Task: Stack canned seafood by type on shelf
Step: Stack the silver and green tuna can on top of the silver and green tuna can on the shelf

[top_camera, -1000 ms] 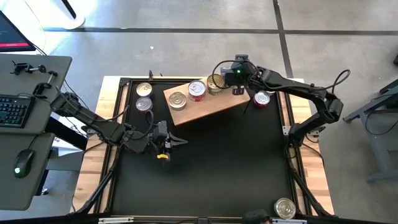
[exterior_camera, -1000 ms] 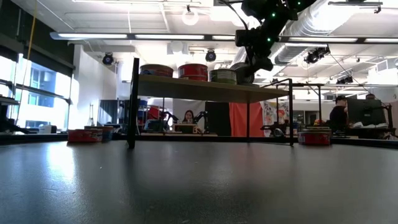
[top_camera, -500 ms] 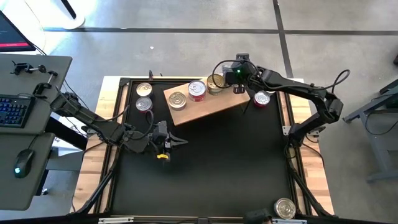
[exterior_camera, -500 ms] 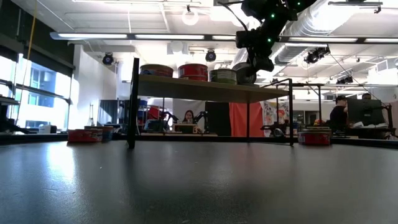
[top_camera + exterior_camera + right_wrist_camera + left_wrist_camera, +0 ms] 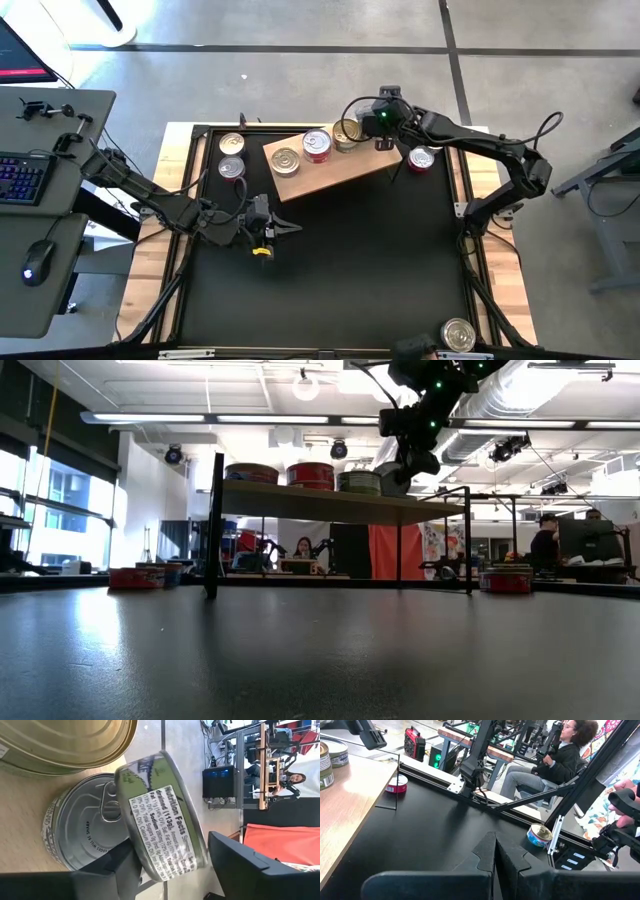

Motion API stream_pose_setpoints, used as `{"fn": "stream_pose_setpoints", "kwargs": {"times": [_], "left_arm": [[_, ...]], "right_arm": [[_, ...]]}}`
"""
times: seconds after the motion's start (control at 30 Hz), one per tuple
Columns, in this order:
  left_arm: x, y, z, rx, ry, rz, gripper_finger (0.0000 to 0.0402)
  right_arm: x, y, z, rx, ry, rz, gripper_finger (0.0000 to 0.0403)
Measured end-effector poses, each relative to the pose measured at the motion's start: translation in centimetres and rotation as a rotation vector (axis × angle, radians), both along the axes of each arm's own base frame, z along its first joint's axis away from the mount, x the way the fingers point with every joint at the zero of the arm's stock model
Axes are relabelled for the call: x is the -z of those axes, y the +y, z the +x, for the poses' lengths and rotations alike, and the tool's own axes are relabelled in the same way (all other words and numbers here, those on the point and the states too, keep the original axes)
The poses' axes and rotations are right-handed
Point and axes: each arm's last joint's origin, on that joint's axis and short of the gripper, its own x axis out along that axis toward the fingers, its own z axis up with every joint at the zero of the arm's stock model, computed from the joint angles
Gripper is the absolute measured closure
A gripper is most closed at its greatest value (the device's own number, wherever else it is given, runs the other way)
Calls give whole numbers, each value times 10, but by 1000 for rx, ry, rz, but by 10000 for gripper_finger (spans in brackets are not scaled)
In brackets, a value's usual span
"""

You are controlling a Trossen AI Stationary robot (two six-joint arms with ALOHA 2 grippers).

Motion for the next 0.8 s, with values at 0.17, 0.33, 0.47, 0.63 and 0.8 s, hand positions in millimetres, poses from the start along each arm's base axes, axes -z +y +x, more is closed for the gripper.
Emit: {"fn": "stream_pose_setpoints", "kwargs": {"times": [0.17,0.33,0.47,0.63,0.8], "left_arm": [[0,0,0,0,0,0,401],[0,0,0,0,2,1,402],[2,0,0,0,16,8,402],[3,0,-1,0,28,14,401],[3,0,-1,1,28,14,401]], "right_arm": [[1,0,-1,6,11,-1,186],[1,0,-1,13,7,0,185],[1,3,0,4,18,5,185],[3,10,2,-13,43,17,185],[7,15,1,8,56,50,185]]}}
